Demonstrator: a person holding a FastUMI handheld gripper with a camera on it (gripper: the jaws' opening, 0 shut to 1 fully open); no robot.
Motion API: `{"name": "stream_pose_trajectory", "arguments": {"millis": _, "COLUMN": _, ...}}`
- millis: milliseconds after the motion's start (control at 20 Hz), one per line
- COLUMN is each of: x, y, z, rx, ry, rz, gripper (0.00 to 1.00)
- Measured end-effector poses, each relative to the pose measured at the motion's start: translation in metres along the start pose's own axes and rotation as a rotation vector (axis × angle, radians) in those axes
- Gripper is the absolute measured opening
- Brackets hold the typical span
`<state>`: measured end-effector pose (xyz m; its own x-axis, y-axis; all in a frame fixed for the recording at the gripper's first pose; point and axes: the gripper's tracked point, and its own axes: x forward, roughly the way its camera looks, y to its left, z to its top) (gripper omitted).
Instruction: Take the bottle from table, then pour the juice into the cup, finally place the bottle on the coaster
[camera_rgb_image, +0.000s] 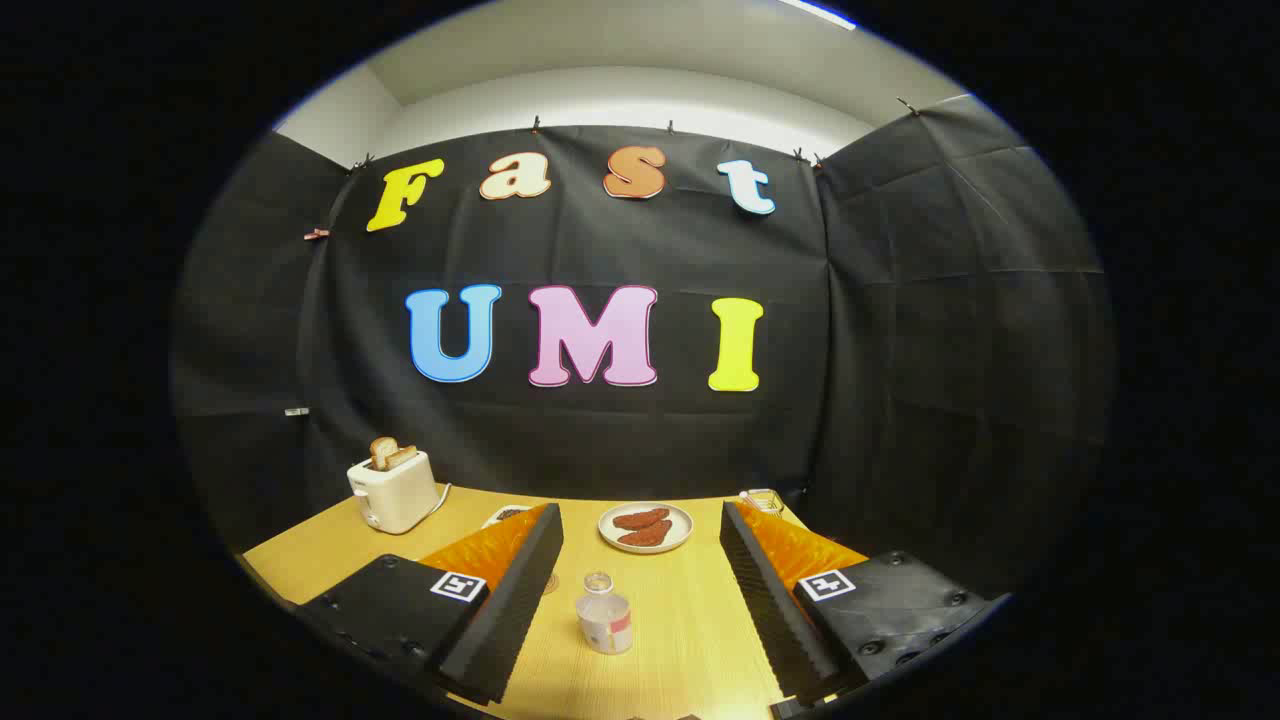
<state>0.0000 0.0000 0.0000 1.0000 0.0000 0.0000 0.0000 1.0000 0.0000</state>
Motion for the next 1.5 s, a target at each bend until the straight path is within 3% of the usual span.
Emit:
{"name": "stream_pose_trajectory", "arguments": {"millis": 450, "x": -0.003, "y": 0.02, "z": -0.003, "rx": -0.014, "ry": 0.016, "rz": -0.028, "gripper": 0.97}}
{"name": "stream_pose_trajectory", "arguments": {"millis": 1050, "x": 0.016, "y": 0.058, "z": -0.015, "rx": -0.026, "ry": 0.039, "rz": 0.048, "gripper": 0.97}}
{"name": "stream_pose_trajectory", "arguments": {"millis": 1500, "x": 0.031, "y": 0.054, "z": -0.025, "rx": -0.029, "ry": 0.026, "rz": 0.05, "gripper": 0.97}}
